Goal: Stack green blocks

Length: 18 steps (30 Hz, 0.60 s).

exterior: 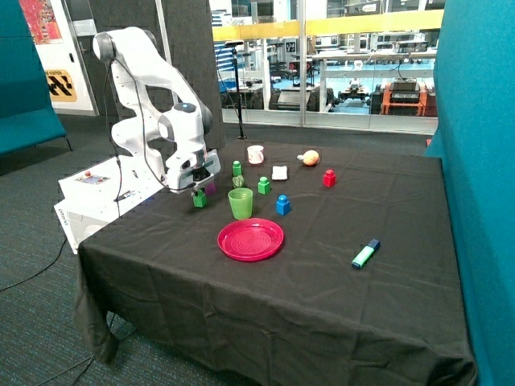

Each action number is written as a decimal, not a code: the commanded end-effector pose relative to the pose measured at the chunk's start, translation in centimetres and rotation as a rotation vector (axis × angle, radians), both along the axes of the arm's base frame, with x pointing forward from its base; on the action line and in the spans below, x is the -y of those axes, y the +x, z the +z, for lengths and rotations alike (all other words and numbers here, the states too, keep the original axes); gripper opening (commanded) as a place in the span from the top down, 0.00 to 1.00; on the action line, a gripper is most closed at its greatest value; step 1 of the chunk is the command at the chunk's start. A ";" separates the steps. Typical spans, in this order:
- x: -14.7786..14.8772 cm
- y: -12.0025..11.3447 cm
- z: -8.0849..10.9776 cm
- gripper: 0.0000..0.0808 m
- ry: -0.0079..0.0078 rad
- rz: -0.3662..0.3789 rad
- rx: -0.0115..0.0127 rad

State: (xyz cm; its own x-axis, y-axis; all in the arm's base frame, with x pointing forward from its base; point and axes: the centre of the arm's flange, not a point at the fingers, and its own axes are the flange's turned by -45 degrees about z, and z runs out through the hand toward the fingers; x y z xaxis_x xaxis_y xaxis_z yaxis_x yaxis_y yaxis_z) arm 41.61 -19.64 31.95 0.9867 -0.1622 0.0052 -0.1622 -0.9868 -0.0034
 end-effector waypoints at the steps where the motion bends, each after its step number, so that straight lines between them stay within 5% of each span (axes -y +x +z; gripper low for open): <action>1: -1.2 0.9 3.4 1.00 -0.0027 0.040 -0.0057; 9: -2.4 2.5 6.4 1.00 -0.0027 0.069 -0.0056; 18: -4.0 4.3 7.7 1.00 -0.0028 0.108 -0.0056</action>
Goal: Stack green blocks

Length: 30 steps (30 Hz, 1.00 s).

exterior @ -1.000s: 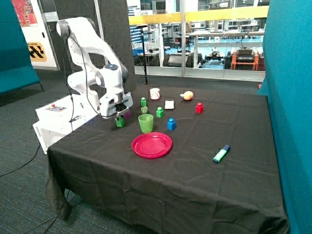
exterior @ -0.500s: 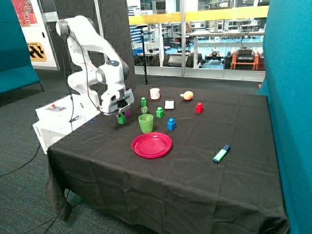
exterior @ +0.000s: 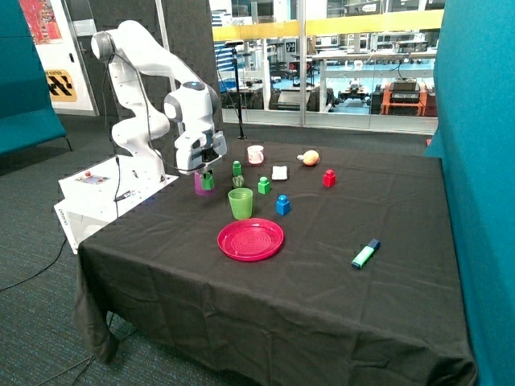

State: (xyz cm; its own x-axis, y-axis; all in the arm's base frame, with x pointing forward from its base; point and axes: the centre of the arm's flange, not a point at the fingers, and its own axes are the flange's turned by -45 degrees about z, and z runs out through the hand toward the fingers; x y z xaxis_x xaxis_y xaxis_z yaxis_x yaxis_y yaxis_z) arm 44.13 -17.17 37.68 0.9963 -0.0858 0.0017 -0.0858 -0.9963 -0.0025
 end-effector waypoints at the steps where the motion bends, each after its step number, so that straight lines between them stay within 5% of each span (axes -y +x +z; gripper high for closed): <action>1: -1.7 1.9 2.0 1.00 -0.0024 0.059 -0.0019; 16: -5.6 5.7 3.9 1.00 -0.0025 0.136 -0.0018; 30: -8.9 8.6 2.9 1.00 -0.0025 0.171 -0.0017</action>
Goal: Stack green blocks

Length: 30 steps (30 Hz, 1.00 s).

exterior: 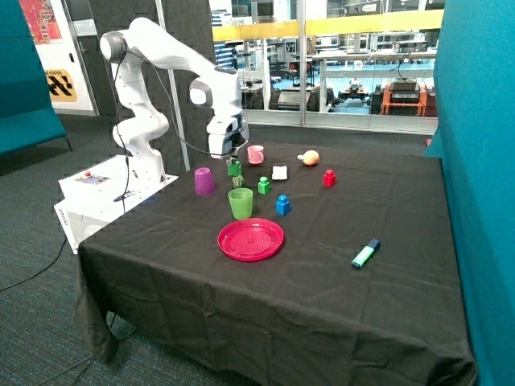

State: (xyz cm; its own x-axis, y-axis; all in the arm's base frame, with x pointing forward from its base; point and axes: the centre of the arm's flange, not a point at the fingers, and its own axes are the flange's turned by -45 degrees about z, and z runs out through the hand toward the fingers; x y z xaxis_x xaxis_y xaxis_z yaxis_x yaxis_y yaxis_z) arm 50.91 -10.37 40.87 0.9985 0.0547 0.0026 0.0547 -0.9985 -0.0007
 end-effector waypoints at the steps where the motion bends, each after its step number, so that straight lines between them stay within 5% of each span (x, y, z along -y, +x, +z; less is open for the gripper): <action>1: -2.3 1.9 -0.4 1.00 -0.0009 0.038 -0.0025; 13: -3.9 2.4 -1.5 1.00 -0.0009 0.057 -0.0025; 30: -7.1 6.0 -0.2 1.00 -0.0010 0.133 -0.0025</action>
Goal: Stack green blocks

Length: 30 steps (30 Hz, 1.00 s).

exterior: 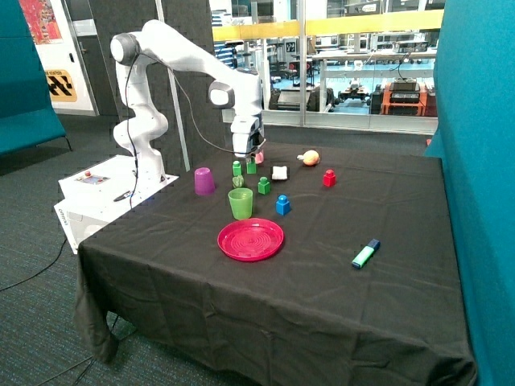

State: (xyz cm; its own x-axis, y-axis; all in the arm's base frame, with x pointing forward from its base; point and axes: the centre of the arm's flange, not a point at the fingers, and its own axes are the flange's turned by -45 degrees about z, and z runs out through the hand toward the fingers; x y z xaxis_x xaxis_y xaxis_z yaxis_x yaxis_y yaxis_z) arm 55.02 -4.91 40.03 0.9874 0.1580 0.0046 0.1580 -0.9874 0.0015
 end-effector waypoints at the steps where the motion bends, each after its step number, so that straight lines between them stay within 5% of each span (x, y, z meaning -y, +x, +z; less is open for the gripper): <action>1: -1.8 2.0 0.7 1.00 0.0007 0.034 -0.0048; 4: -2.3 2.4 0.8 1.00 0.0007 0.029 -0.0048; 5: -3.3 5.4 -1.7 1.00 0.0016 -0.361 -0.0046; 6: -4.0 6.9 -2.9 1.00 0.0017 -0.364 -0.0046; 7: -3.3 4.7 -1.1 1.00 0.0007 0.051 -0.0048; 12: -3.0 2.6 0.5 1.00 0.0007 0.051 -0.0048; 20: -2.9 2.4 0.2 1.00 0.0007 0.030 -0.0048; 21: -2.8 3.8 1.7 1.00 0.0007 0.051 -0.0048; 22: -2.8 3.0 1.0 1.00 0.0008 0.006 -0.0048; 30: -2.1 1.9 -0.4 1.00 0.0007 0.016 -0.0048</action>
State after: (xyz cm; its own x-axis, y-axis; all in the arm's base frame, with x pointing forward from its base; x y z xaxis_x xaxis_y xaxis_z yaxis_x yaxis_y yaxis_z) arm 57.56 -2.39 40.21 0.9835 0.1807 -0.0044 0.1807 -0.9835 -0.0032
